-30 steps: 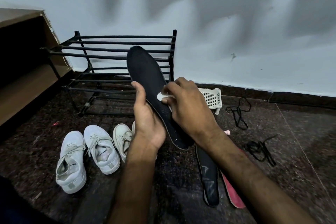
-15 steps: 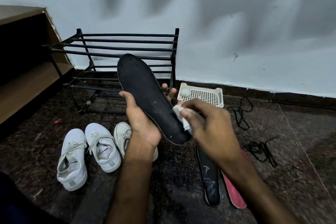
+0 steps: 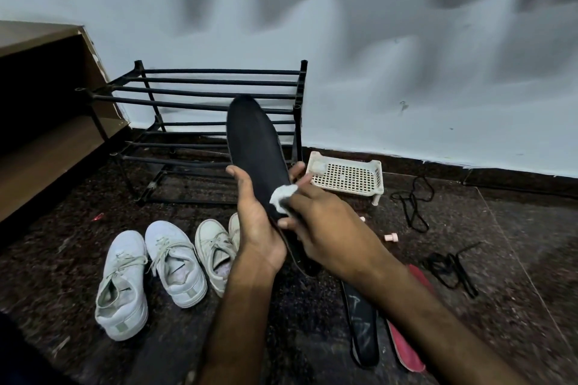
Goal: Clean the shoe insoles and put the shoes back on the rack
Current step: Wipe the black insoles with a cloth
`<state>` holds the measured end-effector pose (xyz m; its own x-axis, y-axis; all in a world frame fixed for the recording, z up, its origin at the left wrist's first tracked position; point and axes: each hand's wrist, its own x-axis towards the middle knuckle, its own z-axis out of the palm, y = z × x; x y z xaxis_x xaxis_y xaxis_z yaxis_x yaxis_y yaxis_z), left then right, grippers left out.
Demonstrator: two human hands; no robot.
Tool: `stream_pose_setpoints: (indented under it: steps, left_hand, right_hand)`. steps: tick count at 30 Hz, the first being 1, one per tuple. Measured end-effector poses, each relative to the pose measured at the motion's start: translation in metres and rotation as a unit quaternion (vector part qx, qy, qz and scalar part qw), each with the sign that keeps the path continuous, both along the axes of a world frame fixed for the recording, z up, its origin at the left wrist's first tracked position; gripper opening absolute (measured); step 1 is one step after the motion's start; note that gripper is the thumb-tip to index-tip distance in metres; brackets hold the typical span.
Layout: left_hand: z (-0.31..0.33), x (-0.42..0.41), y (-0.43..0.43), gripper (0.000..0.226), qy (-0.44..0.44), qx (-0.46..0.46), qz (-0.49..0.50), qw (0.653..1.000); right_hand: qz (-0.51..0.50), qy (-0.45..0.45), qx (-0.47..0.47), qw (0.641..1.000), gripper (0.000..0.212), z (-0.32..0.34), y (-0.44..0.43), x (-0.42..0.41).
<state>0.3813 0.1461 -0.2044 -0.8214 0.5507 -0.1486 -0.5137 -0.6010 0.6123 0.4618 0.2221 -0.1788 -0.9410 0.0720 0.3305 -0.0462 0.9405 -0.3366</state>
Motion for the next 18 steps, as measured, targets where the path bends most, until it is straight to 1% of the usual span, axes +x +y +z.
stream_pose_setpoints:
  steps: [1, 2, 3, 5, 7, 9, 10, 11, 13, 14, 16, 18]
  left_hand:
    - [-0.001, -0.002, -0.001, 0.089, -0.012, 0.022, -0.011, 1.0]
    - [-0.001, -0.003, -0.002, 0.089, -0.021, 0.047, -0.022, 0.998]
    - [-0.001, -0.002, -0.001, 0.091, -0.025, 0.06, -0.03, 0.997]
    - [-0.001, 0.003, 0.0, 0.095, -0.016, 0.066, -0.061, 0.996]
    - [0.0, 0.005, 0.0, 0.096, -0.005, 0.058, -0.086, 0.995]
    - [0.0, 0.002, -0.004, 0.097, -0.009, 0.057, -0.095, 0.994]
    - [0.0, 0.001, -0.005, 0.097, -0.015, 0.058, -0.097, 0.994]
    - [0.0, 0.001, -0.005, 0.098, -0.019, 0.06, -0.1, 0.993]
    - [0.001, 0.004, 0.0, 0.1, -0.026, 0.054, -0.106, 0.993]
    - [0.003, 0.007, 0.003, 0.1, -0.033, 0.05, -0.107, 0.992]
    - [0.001, 0.013, 0.008, 0.09, -0.05, 0.033, -0.093, 0.994]
    - [0.001, 0.018, 0.01, 0.079, -0.046, 0.01, -0.092, 0.995]
  right_hand:
    - [0.014, 0.002, -0.059, 0.998, 0.014, -0.007, 0.004, 0.004]
    - [0.011, 0.019, -0.095, 0.995, 0.011, -0.011, 0.007, 0.006]
    - [0.003, 0.037, -0.103, 0.994, 0.011, -0.015, 0.01, 0.009]
    - [-0.011, 0.052, -0.099, 0.994, 0.018, -0.021, 0.011, 0.011]
    - [-0.013, 0.048, -0.122, 0.991, 0.025, -0.025, 0.009, 0.014]
    - [-0.007, 0.033, -0.148, 0.988, 0.039, -0.028, 0.006, 0.016]
    - [-0.007, 0.038, -0.149, 0.988, 0.043, -0.031, 0.005, 0.016]
    - [-0.015, 0.061, -0.143, 0.988, 0.04, -0.032, 0.005, 0.014]
    - [-0.042, 0.129, -0.138, 0.981, 0.022, -0.031, 0.005, 0.006]
    - [-0.056, 0.149, -0.136, 0.978, 0.014, -0.028, 0.006, -0.001]
    - [-0.088, 0.15, -0.102, 0.979, 0.004, -0.018, 0.015, -0.02]
    - [-0.129, 0.119, -0.052, 0.983, 0.003, -0.004, 0.026, -0.042]
